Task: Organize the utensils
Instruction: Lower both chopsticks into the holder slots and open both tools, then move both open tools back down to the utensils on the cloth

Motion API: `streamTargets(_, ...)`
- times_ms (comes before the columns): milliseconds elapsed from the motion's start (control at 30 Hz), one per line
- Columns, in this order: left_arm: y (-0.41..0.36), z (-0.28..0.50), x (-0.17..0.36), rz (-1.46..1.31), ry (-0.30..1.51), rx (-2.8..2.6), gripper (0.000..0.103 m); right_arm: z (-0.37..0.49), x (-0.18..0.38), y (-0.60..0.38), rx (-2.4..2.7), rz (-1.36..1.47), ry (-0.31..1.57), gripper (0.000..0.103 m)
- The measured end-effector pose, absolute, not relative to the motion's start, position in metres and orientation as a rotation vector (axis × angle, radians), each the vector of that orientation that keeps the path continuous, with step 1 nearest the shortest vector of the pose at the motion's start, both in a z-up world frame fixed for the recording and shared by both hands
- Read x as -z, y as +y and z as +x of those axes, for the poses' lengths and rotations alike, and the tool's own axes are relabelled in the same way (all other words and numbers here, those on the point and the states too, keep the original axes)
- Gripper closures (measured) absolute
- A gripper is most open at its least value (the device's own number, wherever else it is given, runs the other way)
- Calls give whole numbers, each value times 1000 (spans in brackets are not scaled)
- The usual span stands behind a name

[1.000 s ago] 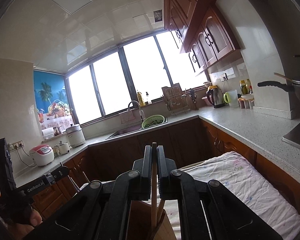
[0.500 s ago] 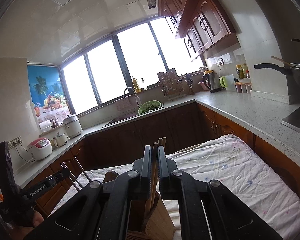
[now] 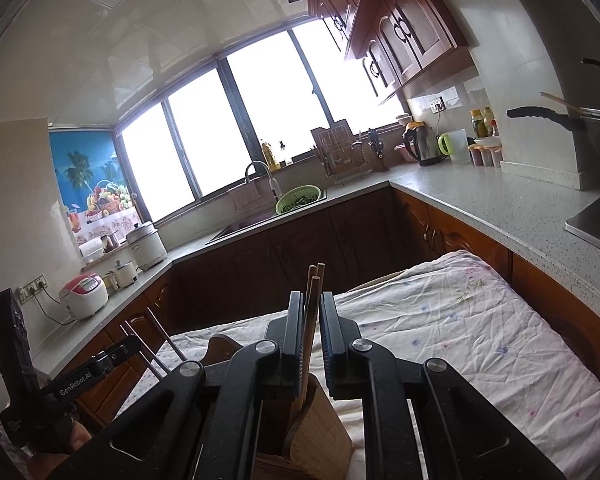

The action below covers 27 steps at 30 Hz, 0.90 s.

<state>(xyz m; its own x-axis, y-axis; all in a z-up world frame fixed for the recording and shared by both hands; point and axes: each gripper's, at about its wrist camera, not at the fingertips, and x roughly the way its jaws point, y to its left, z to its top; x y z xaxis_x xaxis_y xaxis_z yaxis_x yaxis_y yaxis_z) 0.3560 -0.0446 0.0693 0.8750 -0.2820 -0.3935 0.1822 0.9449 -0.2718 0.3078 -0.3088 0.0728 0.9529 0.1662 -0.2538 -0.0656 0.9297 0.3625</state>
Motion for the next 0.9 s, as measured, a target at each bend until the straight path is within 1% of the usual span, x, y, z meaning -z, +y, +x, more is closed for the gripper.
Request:
streamTargets(33,-44,354,-70,-231,440,243,60,307,-73,-310,-122,363,287,82)
streamTargets(67,-43,352,-70,-230,440,244,59,306,-74,-310,-120,366,289,70)
streamTargets(100,-43,350,-71,-231,441,248,57,305,-74,-311,-117,369,289,62)
streamTargets(133,-42,348,-71,-232,442,249,56,303,-74,-312,-115,373,286,49)
streamTargets(167,-41,345,-72,-234,441,248,49,300,-75,-314,-111,378,283,41)
streamTargets(200,-40,342,-73,-235,440,244,35,298,-75,-315,-108,385,279,35)
streamTargets(233,-39,338,-73,-237,439,231,25,295,-75,-316,-111,394,275,21)
streamTargets(267,-38,333,-74,-240,433,216,8,291,-75,-318,-117,405,271,8)
streamTargets(300,-35,328,-74,-245,423,210,6,288,-75,-319,-124,416,266,2)
streamTargets(333,-34,324,-75,-247,419,214,6,284,-75,-320,-125,423,262,0)
streamTargets(633,-14,281,-68,-241,469,203,5,246,-70,-317,-148,421,293,0)
streamTargets(900,10,237,-48,-267,538,177,4,207,-61,-310,-167,428,346,0)
